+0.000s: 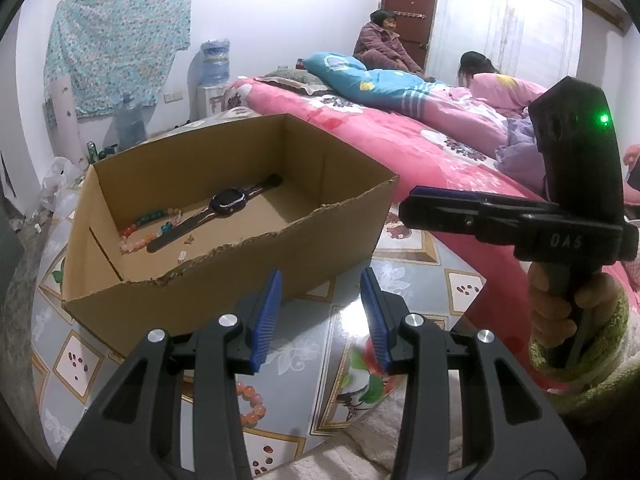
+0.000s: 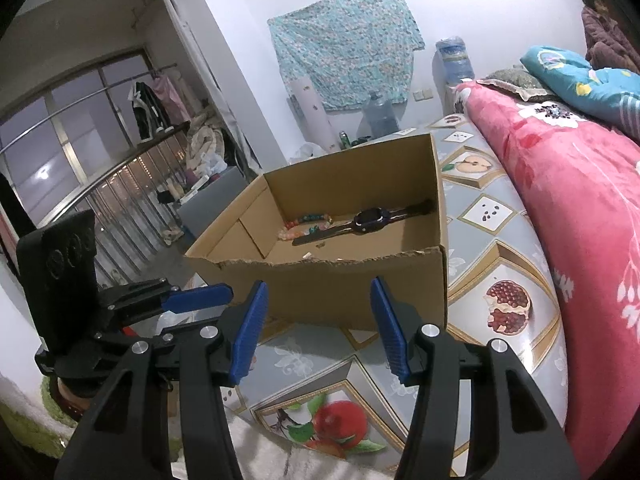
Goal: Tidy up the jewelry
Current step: 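Withdraw both grippers from the box toward the pink-orange bead bracelet, then lower the left gripper onto the pink-orange bead bracelet and close it, then close the right gripper on a small gold earring while the left gripper holds the bracelet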
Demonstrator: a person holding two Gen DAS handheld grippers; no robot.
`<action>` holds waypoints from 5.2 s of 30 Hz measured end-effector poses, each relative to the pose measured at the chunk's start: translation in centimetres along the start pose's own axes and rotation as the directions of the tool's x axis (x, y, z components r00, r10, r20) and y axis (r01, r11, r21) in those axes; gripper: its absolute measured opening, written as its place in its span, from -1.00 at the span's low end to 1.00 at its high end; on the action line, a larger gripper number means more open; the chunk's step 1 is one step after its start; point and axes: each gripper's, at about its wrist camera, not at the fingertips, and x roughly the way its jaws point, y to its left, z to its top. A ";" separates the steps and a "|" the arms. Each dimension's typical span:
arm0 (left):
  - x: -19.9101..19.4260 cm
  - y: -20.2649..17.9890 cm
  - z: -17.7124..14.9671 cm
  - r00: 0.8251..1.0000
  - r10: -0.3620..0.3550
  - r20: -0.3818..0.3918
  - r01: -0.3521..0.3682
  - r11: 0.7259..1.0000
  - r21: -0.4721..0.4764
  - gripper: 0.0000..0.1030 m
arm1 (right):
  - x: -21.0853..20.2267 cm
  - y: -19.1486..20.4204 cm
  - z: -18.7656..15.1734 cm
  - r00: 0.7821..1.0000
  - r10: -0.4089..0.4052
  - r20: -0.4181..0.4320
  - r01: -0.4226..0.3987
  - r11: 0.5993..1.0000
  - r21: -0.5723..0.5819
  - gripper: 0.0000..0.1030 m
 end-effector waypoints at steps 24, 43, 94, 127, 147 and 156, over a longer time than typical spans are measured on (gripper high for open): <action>0.6 -0.1 0.1 1.000 0.006 -0.014 -0.006 1.000 -0.002 -0.10 | 0.2 0.0 -0.2 1.000 0.014 -0.001 -0.014 1.000 0.012 0.29; -1.7 3.4 -3.6 0.991 0.122 -0.060 -0.125 0.990 -0.058 0.13 | 0.5 -3.3 -3.0 0.992 -0.071 -0.109 0.076 0.996 0.043 0.32; 7.5 3.9 -5.1 0.953 0.154 -0.263 -0.161 0.987 -0.007 -0.84 | 7.6 -4.0 -5.1 0.940 -0.217 -0.264 0.181 0.971 -0.154 -0.40; 7.4 4.0 -5.2 0.954 0.147 -0.262 -0.156 0.988 -0.012 -0.83 | 8.5 -1.8 -5.4 0.932 -0.271 -0.240 0.208 0.944 -0.258 -0.62; 7.4 3.7 -5.1 0.952 0.151 -0.266 -0.156 0.988 0.002 -0.83 | 8.7 -2.8 -3.8 0.919 -0.201 -0.341 0.102 0.953 -0.286 -0.46; 7.5 3.6 -5.1 0.954 0.146 -0.264 -0.151 0.989 0.002 -0.83 | 9.6 -3.1 -3.0 0.877 -0.222 -0.427 0.063 0.932 -0.356 -0.65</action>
